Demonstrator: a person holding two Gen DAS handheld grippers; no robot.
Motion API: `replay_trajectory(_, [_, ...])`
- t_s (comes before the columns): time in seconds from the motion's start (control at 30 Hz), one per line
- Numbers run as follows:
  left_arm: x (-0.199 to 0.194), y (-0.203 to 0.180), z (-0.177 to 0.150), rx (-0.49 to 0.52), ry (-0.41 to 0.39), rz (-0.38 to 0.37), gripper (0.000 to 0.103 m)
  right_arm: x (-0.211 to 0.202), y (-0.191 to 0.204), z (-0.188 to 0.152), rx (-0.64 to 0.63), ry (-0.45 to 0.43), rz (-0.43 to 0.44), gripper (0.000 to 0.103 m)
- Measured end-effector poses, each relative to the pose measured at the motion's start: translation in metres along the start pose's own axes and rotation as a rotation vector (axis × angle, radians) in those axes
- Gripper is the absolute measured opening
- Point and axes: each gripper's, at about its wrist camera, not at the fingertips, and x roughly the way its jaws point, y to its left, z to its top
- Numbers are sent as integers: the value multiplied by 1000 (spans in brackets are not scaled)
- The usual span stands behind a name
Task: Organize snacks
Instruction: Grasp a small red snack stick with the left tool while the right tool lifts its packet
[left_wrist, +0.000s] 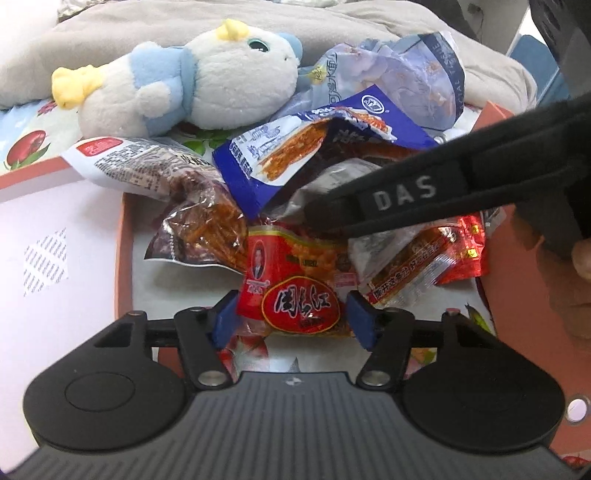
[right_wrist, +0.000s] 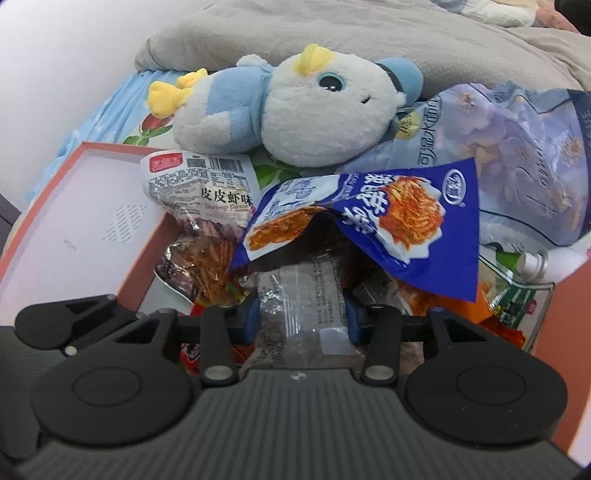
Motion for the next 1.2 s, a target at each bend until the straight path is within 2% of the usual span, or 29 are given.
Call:
replay_trajectory(0.17, [-11, 2, -4, -30, -5, -2, 61, -12, -1, -5, 38, 7, -22, 47])
replay_trajectory(0.27, [-20, 2, -8, -43, -2, -8, 54, -21, 0, -11, 55, 9, -31, 47])
replay_trajectory(0.43, [-38, 3, -20, -70, 8, -21, 47, -42, 7, -28, 74, 8, -33, 47])
replay_trajectory(0.5, [-45, 4, -27, -93, 15, -33, 38, -50, 10, -35, 82, 4, -34, 47])
replay_trajectory(0.83, [-87, 3, -67, -174, 20, -50, 28, -94, 39, -74, 103, -24, -58, 47])
replay_trajectory(1.0, [-115, 7, -86, -215, 0, -40, 14, -112, 52, -97, 123, -44, -62, 47])
replay_trajectory(1.2, [-143, 10, -101, -255, -30, -22, 11, -133, 70, -126, 156, -78, -53, 47])
